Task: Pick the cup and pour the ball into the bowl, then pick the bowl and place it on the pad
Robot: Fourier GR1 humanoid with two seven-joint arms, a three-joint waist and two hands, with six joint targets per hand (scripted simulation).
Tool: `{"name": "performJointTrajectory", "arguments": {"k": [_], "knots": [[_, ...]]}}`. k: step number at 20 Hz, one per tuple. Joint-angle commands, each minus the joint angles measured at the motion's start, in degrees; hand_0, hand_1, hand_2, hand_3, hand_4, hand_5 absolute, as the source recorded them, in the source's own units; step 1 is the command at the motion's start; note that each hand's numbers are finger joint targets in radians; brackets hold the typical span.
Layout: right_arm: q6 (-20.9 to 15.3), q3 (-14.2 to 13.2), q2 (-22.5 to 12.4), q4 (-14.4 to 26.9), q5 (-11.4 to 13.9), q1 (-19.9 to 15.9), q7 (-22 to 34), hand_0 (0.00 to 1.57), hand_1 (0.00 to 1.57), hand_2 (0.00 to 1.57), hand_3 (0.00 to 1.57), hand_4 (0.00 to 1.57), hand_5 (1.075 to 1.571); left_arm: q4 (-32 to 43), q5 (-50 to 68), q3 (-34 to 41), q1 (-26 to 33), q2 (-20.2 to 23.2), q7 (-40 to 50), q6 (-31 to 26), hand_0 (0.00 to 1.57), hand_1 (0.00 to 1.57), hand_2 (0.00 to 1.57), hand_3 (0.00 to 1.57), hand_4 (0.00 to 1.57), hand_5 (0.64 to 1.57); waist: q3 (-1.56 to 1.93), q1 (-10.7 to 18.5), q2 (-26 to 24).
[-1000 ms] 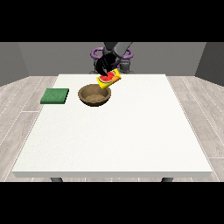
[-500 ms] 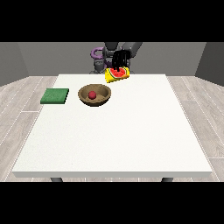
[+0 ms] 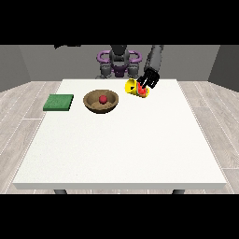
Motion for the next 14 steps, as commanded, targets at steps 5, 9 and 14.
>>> {"name": "performJointTrajectory", "arguments": {"k": [5, 9, 14], "knots": [[-2.16, 0.93, 1.54, -2.77, 1.02, 0.15, 0.44, 0.00, 0.00, 0.00, 0.00, 0.46, 1.564, -13.20, 30.06, 12.59, 1.94, -9.30, -12.91, -16.20, 1.37, 1.37, 1.57, 1.57, 0.99, 1.571, -1.06, 3.71, 2.98], [-5.29, 1.23, 3.35, -3.62, 2.47, 0.12, 0.87, 0.00, 0.00, 0.00, 0.00, 0.52, 1.564, -17.64, 43.34, 18.43, 2.67, -8.84, -20.10, -31.15, 0.65, 0.65, 0.21, 0.00, 0.34, 1.566, -0.42, 8.59, 5.90], [-10.33, 4.54, 5.38, -10.10, 7.23, -1.97, 2.20, 0.00, 0.00, 0.00, 0.00, 0.50, 1.566, -14.43, 52.61, 24.76, 1.86, 1.05, -25.43, -49.70, 0.00, 0.00, 0.00, 0.00, 0.00, 1.559, 0.15, 9.00, 12.34]]}}
